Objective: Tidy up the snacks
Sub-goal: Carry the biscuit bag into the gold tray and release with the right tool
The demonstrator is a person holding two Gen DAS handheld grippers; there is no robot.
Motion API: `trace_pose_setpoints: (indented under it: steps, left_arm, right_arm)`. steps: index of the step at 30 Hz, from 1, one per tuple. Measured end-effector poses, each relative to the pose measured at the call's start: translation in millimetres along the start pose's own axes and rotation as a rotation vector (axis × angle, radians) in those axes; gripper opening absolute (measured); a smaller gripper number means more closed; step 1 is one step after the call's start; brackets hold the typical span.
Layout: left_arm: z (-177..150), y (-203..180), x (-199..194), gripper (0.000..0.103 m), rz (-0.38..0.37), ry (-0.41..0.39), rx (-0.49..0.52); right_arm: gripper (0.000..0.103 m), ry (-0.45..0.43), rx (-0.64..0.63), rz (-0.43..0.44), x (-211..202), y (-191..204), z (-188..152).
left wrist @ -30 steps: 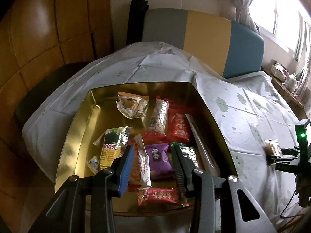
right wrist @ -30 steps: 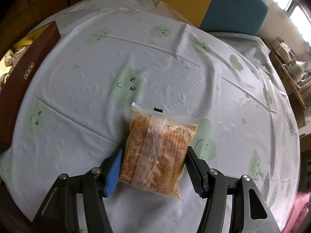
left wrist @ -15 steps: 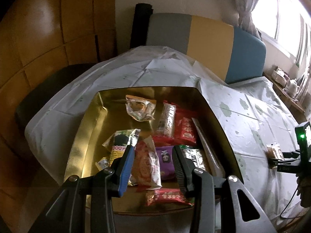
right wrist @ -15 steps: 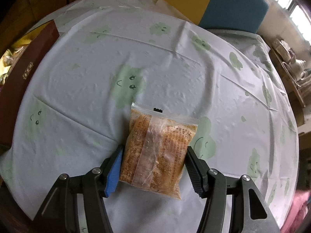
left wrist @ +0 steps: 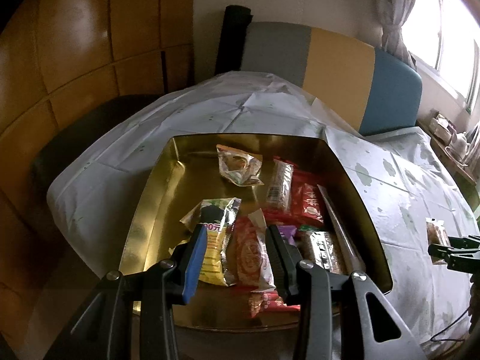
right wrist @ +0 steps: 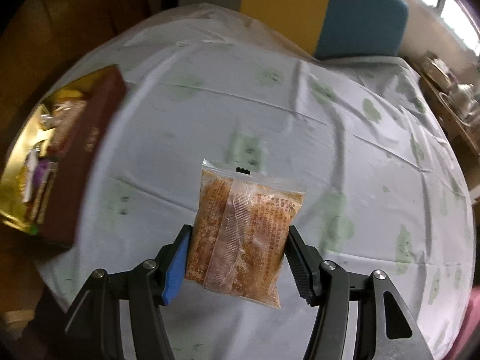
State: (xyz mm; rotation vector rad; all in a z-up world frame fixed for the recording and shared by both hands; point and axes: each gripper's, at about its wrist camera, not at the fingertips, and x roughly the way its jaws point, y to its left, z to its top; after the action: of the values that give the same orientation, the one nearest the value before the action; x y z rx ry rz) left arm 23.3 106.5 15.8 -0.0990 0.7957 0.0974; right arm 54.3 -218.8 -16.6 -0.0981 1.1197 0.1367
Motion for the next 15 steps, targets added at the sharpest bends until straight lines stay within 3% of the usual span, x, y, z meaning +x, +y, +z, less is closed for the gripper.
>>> trace_pose_setpoints:
  steps: [15]
  left_arm:
    - [0,16,-2,0.041,0.036,-0.009,-0.026]
  right_arm:
    - [0.061,-0.115,-0.211,0.254,-46,130,24]
